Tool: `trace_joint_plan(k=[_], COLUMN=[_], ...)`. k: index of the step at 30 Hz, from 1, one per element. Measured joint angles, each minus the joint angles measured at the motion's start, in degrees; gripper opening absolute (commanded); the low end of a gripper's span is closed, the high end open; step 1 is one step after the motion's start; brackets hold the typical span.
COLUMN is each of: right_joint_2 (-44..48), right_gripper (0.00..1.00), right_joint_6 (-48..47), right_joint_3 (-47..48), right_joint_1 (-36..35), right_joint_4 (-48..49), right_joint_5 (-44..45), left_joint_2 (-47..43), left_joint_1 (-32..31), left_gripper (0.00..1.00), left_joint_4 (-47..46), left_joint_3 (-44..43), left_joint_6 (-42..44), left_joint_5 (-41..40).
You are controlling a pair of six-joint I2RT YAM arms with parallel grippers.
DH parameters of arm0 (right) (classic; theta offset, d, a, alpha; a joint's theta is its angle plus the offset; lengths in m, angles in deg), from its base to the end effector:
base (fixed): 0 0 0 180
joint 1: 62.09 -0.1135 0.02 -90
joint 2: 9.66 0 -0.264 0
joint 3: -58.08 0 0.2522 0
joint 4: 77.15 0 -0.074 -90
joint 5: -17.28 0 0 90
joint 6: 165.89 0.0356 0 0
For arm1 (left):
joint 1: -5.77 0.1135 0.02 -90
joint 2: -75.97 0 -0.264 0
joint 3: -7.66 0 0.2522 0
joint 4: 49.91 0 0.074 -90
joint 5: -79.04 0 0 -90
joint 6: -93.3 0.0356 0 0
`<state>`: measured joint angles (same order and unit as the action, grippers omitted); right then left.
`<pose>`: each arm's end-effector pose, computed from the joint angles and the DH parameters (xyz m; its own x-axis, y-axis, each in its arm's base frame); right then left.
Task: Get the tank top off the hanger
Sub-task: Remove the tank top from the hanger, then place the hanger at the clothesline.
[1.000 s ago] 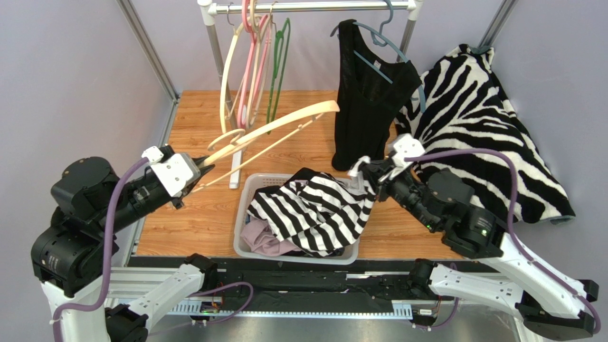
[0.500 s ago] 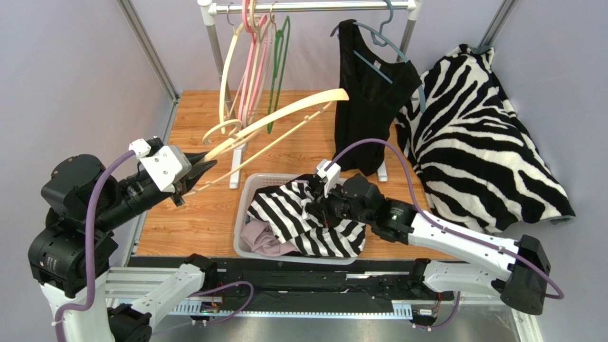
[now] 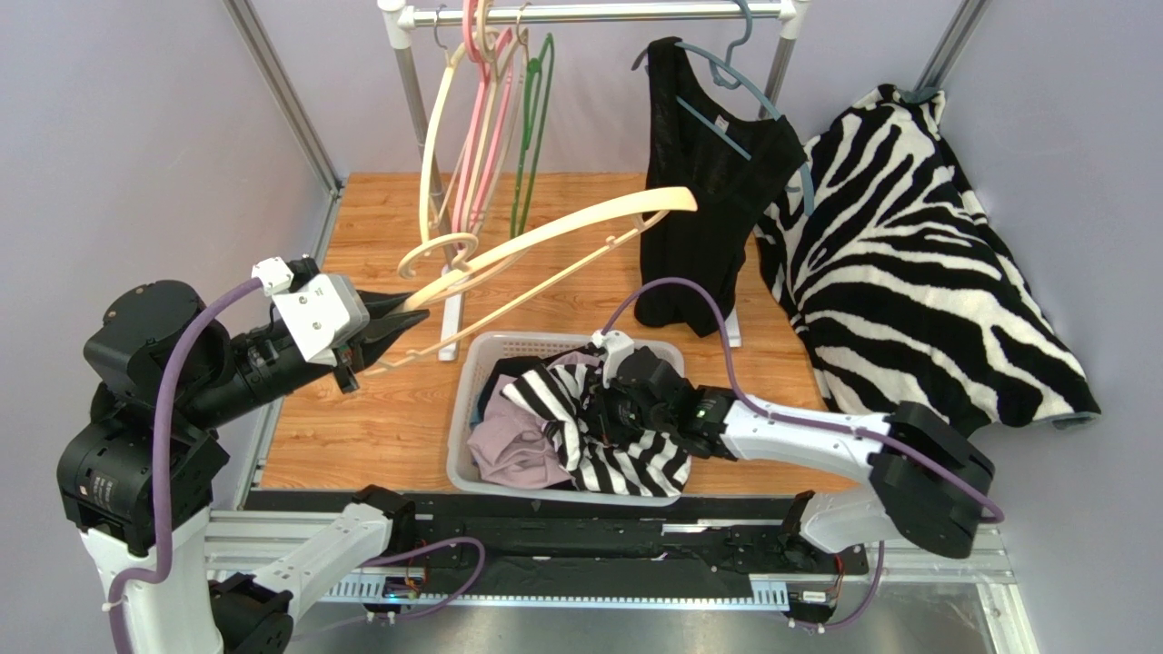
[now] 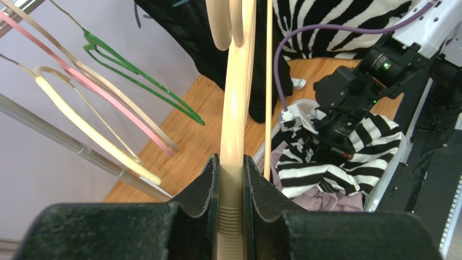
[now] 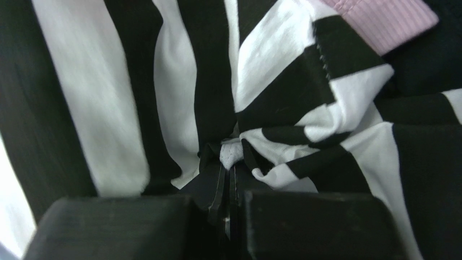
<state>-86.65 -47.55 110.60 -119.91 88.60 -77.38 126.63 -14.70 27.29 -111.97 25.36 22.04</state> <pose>0.1443 0.2347 0.1978 -0.7097 -0.2395 -0.6626 -0.6140 0.6713 0.4151 0.0363 -0.0342 0.5382 0.1755 0.2707 -0.9465 0.7902 0.5347 0.2995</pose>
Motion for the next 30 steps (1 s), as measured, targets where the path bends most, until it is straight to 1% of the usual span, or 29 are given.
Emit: trace_joint_plan(k=[4, 6, 7, 9, 10, 12, 13, 14, 15, 19, 24, 27, 30], right_joint_2=[-5.11, -6.4, -6.71, -6.84, -6.69, -5.55, -4.81, -3.52, -1.86, 8.0, 20.92, 24.22, 24.48], right_gripper=[0.0, 0.06, 0.21, 0.34, 0.47, 0.63, 0.86, 0.97, 1.0, 1.0, 1.0, 1.0, 1.0], right_joint_6=[2.23, 2.78, 2.93, 2.89, 3.04, 1.81, 1.49, 0.42, -0.55, -6.47, -16.9, -22.56, -27.65], right_joint_3=[1.53, 2.34, 2.6, 2.99, 3.02, 3.82, 4.31, 4.98, 5.62, 9.35, 20.33, 28.52, 36.3], right_joint_1=[0.26, 0.26, 0.26, 0.24, 0.26, -0.04, -0.33, -0.74, -1.14, -2.16, -2.51, -3.26, -4.92], right_joint_4=[2.25, 3.19, 3.23, 2.86, 2.62, -0.02, -1.36, -3.65, -6.23, -17.42, -27.78, -32.98, -39.71], right_joint_5=[-1.66, -2.25, -2.43, -2.43, -2.45, -2.16, -1.57, -0.92, -0.37, 1.29, 2.25, 2.23, 1.66], left_joint_2=[0.11, 0.11, 0.11, 0.15, 0.17, 0.17, 0.2, 0.2, 0.2, 0.17, -0.7, -0.87, -0.39], left_joint_1=[0.11, 0.22, 0.22, 0.26, 0.26, 0.26, 0.26, 0.26, 0.26, 0.26, 0.26, 0.26, 0.31], left_gripper=[0.0, 0.0, 0.0, 0.0, 0.0, 0.0, 0.0, 0.0, 0.0, 0.0, 0.0, 0.0, 0.0], left_joint_4=[0.02, 0.02, 0.02, 0.04, 0.04, 0.07, 0.09, 0.09, 0.13, 0.17, 0.09, 0.57, 2.12], left_joint_3=[-0.61, -0.83, -0.87, -1.09, -1.16, -1.29, -1.36, -1.36, -1.36, -1.16, 2.95, 6.75, 8.66], left_joint_6=[-0.2, -0.31, -0.33, -0.35, -0.35, -0.37, -0.37, -0.37, -0.37, -0.35, -0.24, -0.04, 0.37], left_joint_5=[0.22, 0.39, 0.46, 0.63, 0.76, 1.09, 1.22, 1.44, 1.55, 1.86, 1.4, 0.5, -0.24])
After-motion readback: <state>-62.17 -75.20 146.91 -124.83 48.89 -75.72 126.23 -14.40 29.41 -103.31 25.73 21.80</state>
